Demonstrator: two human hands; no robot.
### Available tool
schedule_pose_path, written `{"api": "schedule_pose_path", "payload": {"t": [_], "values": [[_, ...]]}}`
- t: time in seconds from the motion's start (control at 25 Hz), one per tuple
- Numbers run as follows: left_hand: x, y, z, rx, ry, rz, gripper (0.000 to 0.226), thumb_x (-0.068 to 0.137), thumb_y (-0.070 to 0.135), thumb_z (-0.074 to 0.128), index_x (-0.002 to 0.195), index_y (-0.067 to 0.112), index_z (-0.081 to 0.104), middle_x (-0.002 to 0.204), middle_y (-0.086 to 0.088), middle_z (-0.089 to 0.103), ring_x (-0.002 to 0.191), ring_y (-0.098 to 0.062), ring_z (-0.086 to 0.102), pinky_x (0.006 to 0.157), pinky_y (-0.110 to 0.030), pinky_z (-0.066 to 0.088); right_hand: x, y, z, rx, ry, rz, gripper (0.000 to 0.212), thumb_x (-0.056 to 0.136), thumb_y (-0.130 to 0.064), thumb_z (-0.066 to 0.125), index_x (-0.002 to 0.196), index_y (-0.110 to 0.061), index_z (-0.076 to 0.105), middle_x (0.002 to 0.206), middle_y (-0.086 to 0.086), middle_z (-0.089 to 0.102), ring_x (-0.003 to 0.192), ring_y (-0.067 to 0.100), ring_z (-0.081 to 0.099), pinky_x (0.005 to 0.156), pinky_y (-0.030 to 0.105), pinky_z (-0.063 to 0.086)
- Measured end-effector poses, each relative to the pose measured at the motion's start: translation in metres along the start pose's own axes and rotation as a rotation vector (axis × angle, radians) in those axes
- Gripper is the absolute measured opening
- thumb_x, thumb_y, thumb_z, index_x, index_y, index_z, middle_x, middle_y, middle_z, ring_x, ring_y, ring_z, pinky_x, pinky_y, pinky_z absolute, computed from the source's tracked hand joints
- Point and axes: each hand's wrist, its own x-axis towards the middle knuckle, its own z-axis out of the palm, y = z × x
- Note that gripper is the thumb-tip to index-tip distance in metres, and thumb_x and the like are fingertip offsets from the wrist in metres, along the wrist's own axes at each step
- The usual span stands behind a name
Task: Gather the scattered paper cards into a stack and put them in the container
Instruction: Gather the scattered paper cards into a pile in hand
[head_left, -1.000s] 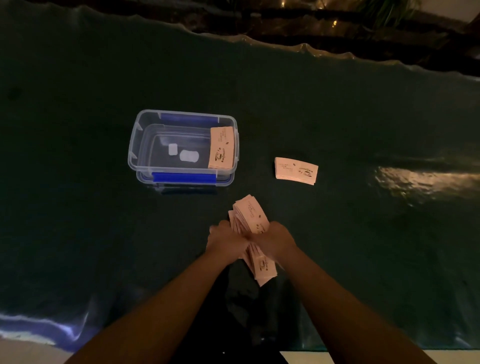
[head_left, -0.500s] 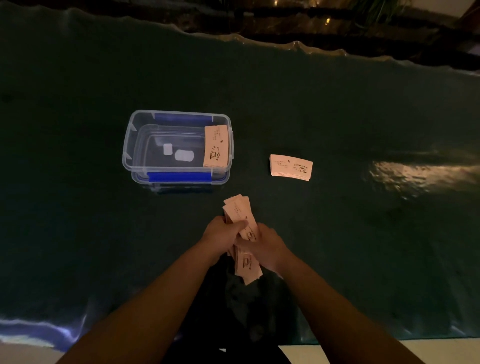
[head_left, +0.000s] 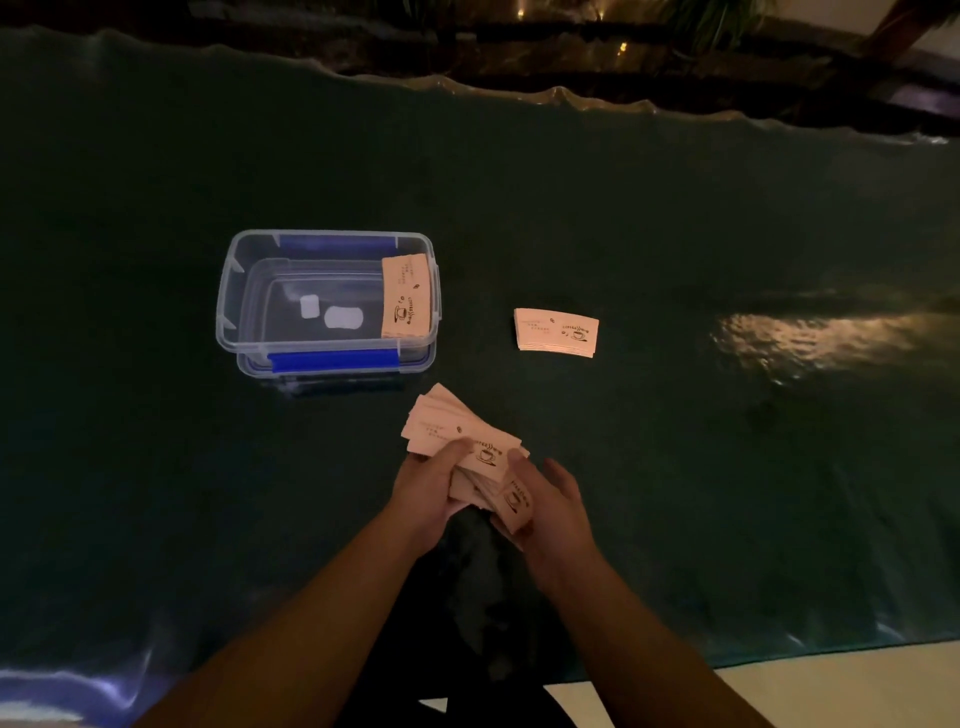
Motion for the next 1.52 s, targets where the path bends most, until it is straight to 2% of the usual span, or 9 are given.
{"api": "schedule_pose_path", "payload": {"t": [0.2,0.44,0.68,0.8,0.88,1.0,1.2,1.36,1.52], "values": [[-0.002,0.016,-0.02,0.126,-0.158,0.014,0.061,0.084,0.002,0.081,0.134,0.025,0.056,0.117,-0.012,0.081,0.106,-0.032,0.079,0.087,-0.054,0.064,0.012,-0.008,-0.022,-0.101,-0.046,-0.148,0.082,0.071,-0.012,0.093,0.14,-0.026,0.049,0.116,0.008,0.073,0.092,0.028,0.078,0.078,0.051,0.064],[-0.004,0.027,-0.024,0.112,-0.256,0.004,0.038,0.095,0.002,0.065,0.132,0.009,0.062,0.117,-0.02,0.08,0.108,-0.036,0.078,0.077,-0.047,0.067,0.019,-0.011,-0.025,-0.109,-0.141,-0.139,0.072,0.074,-0.024,0.089,0.137,-0.027,0.054,0.104,0.005,0.081,0.091,0.027,0.079,0.073,0.044,0.063],[-0.002,0.022,0.005,0.005,-0.211,-0.027,0.048,0.087,-0.005,0.075,0.129,0.013,0.063,0.112,-0.016,0.082,0.102,-0.034,0.08,0.082,-0.05,0.066,0.025,-0.024,-0.02,-0.032,-0.176,-0.212,0.087,0.056,-0.031,0.098,0.133,-0.03,0.057,0.114,0.011,0.075,0.098,0.031,0.077,0.085,0.055,0.062],[0.0,0.02,0.026,0.015,-0.217,-0.002,0.055,0.078,-0.005,0.081,0.127,0.015,0.064,0.107,-0.011,0.084,0.097,-0.031,0.081,0.084,-0.05,0.066,0.033,-0.031,-0.024,-0.149,-0.135,-0.292,0.069,0.063,-0.03,0.097,0.125,-0.033,0.067,0.126,0.008,0.065,0.105,0.027,0.074,0.085,0.047,0.063],[0.004,0.024,0.035,0.078,-0.188,0.005,0.053,0.079,-0.004,0.082,0.125,0.017,0.066,0.113,-0.012,0.082,0.103,-0.033,0.078,0.086,-0.051,0.066,0.038,-0.04,-0.031,-0.117,-0.166,-0.291,0.053,0.066,-0.025,0.096,0.114,-0.025,0.074,0.124,0.013,0.07,0.104,0.032,0.074,0.079,0.042,0.064],[0.013,0.04,0.037,0.21,-0.23,0.02,0.053,0.082,-0.002,0.08,0.128,0.02,0.066,0.12,-0.012,0.079,0.105,-0.03,0.078,0.083,-0.048,0.066,0.047,-0.056,-0.046,-0.099,-0.249,-0.286,0.054,0.06,-0.023,0.099,0.106,-0.014,0.073,0.113,0.017,0.077,0.099,0.037,0.076,0.071,0.042,0.065],[0.028,0.067,0.04,0.376,-0.191,0.119,0.113,0.064,-0.011,0.088,0.148,0.048,0.041,0.133,-0.005,0.066,0.121,-0.034,0.068,0.087,-0.058,0.064,0.067,-0.074,-0.057,-0.221,-0.267,-0.31,0.051,0.055,-0.027,0.1,0.098,-0.018,0.075,0.109,0.015,0.079,0.095,0.035,0.077,0.069,0.038,0.063],[0.031,0.076,0.05,0.64,-0.214,0.136,0.076,0.066,-0.001,0.091,0.125,0.035,0.06,0.129,-0.004,0.073,0.118,-0.026,0.071,0.098,-0.056,0.06,0.078,-0.081,-0.058,-0.26,-0.28,-0.324,0.05,0.061,-0.025,0.099,0.105,-0.028,0.075,0.111,0.012,0.079,0.096,0.034,0.077,0.074,0.044,0.064],[0.034,0.071,0.072,0.529,-0.218,0.033,0.06,0.085,-0.004,0.078,0.133,0.027,0.058,0.128,-0.007,0.073,0.115,-0.028,0.072,0.097,-0.054,0.061,0.087,-0.09,-0.057,-0.166,-0.273,-0.324,0.059,0.068,-0.012,0.093,0.117,-0.035,0.07,0.109,0.011,0.078,0.097,0.035,0.077,0.073,0.046,0.063]]}}
